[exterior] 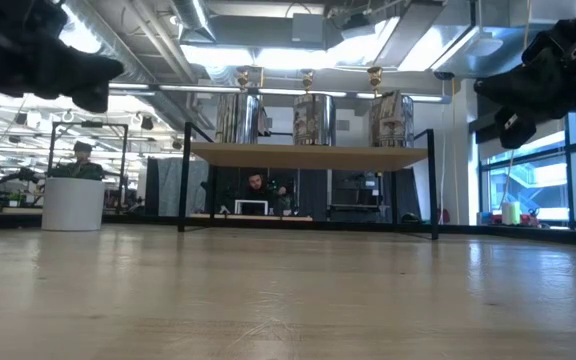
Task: Pick & Place candle stick holders
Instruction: Return to Home Position
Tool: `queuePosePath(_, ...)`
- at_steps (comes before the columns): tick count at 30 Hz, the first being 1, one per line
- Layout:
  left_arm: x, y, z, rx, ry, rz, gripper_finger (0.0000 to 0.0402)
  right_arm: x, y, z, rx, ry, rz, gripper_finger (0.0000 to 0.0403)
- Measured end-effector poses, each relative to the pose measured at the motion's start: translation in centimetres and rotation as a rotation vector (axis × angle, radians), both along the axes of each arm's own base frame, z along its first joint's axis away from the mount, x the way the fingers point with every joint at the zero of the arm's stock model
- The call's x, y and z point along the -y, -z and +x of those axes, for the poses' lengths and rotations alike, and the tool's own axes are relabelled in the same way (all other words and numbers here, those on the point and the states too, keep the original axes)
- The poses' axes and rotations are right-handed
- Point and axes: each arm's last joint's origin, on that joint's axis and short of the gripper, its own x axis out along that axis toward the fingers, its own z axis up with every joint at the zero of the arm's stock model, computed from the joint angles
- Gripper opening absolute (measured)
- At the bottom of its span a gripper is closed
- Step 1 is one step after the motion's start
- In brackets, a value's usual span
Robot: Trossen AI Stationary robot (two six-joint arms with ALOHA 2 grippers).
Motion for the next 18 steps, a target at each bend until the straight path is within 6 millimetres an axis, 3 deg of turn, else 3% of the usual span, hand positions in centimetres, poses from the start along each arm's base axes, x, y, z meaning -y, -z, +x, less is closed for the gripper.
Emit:
queuePosePath(5,0.32,0.32,0.0,-0.034,0.11,-0.003,0.0002,0.0,-0.01,0.0,0.0,0.0,0.0,0.0001)
queuePosePath(18,0.25,0.37,0.01,-0.041,0.087,-0.04,0.0002,0.0,0.0,0.0,0.0,0.0,0.0,0.0001)
